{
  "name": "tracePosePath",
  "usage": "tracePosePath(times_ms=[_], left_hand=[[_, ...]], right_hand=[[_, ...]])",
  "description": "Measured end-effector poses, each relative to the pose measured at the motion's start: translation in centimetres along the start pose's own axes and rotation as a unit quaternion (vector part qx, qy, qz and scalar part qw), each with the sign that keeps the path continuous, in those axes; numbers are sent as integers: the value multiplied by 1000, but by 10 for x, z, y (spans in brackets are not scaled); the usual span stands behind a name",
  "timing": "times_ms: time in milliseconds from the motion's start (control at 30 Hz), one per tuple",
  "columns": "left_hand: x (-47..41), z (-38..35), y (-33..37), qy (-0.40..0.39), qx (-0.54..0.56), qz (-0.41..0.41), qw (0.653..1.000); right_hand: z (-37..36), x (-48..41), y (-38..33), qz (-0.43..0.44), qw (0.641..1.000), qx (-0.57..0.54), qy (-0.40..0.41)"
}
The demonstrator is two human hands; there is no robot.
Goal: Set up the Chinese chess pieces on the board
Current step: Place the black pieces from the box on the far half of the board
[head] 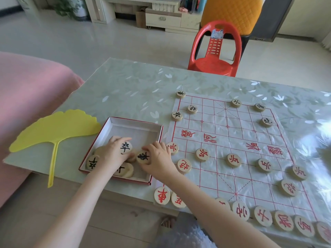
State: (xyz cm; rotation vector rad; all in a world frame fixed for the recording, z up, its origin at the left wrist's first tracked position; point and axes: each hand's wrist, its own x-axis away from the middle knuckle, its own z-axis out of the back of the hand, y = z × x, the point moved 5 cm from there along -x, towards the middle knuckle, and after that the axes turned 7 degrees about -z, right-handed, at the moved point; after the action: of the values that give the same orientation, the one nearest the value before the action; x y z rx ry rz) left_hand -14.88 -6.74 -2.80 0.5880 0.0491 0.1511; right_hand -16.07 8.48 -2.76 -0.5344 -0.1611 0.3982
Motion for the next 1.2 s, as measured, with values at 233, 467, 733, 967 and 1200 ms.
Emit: tracePosePath(times_ms=[233, 467, 733, 967, 1200], left_hand=[[3, 11, 36, 75, 72, -14, 994], [-26, -13, 102, 57, 134, -87, 986], [-80, -82, 221, -8, 183, -169, 968], [-133, -160, 305, -55, 175, -220, 958], [-168, -212, 353, -58, 173, -227, 957]], right_hand=[[51, 12, 29, -40, 979, -199, 26], [106, 25, 106, -119, 963, -235, 59], [158, 35, 221, -197, 939, -256, 121], [203, 38, 320, -237, 921, -253, 179], [222, 44, 387, -244, 917, -242, 204]])
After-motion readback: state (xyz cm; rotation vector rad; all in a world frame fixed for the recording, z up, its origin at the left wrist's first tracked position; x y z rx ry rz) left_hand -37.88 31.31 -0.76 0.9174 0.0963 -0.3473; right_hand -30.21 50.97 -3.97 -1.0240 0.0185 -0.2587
